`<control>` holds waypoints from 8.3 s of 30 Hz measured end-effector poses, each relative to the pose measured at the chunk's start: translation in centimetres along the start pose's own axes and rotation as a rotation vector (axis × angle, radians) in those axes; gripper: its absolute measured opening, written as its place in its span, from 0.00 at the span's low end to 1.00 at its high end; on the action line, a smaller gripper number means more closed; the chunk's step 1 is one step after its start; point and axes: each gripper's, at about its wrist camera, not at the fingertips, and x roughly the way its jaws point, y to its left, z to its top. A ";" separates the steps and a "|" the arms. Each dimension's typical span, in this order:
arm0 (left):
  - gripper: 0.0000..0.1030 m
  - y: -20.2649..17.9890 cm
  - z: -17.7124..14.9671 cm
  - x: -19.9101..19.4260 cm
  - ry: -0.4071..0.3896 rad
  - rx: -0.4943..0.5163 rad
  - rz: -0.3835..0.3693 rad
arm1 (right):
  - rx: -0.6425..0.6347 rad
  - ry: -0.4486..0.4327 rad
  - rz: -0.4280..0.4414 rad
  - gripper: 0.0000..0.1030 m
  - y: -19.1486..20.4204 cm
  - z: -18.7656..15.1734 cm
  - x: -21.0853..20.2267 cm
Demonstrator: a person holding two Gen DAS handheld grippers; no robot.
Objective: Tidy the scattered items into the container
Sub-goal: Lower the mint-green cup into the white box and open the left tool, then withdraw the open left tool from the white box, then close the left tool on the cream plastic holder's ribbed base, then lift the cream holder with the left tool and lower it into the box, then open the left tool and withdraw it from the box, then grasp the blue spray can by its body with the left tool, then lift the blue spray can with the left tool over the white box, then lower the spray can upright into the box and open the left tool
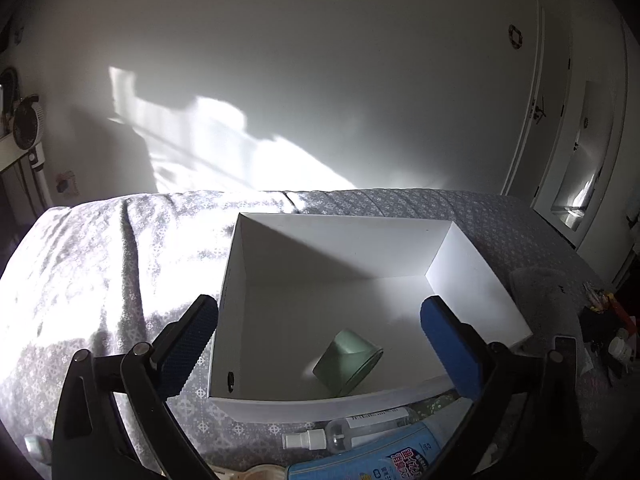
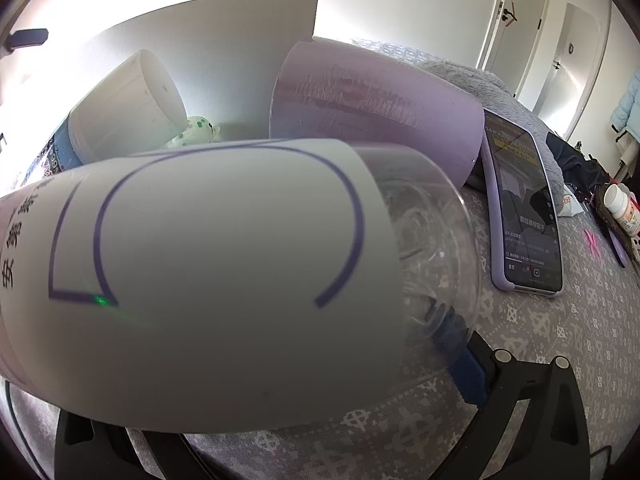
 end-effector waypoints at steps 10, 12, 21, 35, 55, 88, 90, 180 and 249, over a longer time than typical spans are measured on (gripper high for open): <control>0.99 9.1 -6.7 -5.5 0.140 -0.050 0.041 | 0.000 0.000 0.000 1.00 0.1 0.0 0.0; 0.99 9.5 -8.1 -5.7 0.184 -0.001 0.026 | 0.000 0.000 0.000 1.00 0.3 0.1 0.1; 0.99 7.7 -12.2 -4.1 0.339 0.133 -0.023 | 0.000 0.000 0.000 1.00 0.3 0.1 0.1; 0.99 6.9 -14.1 -2.8 0.404 0.181 -0.034 | 0.000 0.000 0.000 1.00 0.2 0.1 0.1; 0.99 7.2 -14.5 -2.3 0.422 0.176 -0.025 | 0.000 0.000 0.001 1.00 0.2 0.1 0.2; 0.58 9.3 -11.9 2.0 0.283 -0.112 0.020 | 0.001 0.000 0.001 1.00 0.1 0.1 0.3; 0.58 9.6 -11.8 1.8 0.283 -0.122 0.012 | 0.001 0.000 0.001 1.00 0.1 0.2 0.3; 0.79 -8.4 -8.7 5.6 0.449 0.439 -0.398 | -0.001 0.000 0.000 1.00 -0.2 0.5 0.7; 1.00 -2.5 5.0 2.1 -0.102 0.074 0.009 | 0.003 0.001 0.004 1.00 -0.5 0.2 0.3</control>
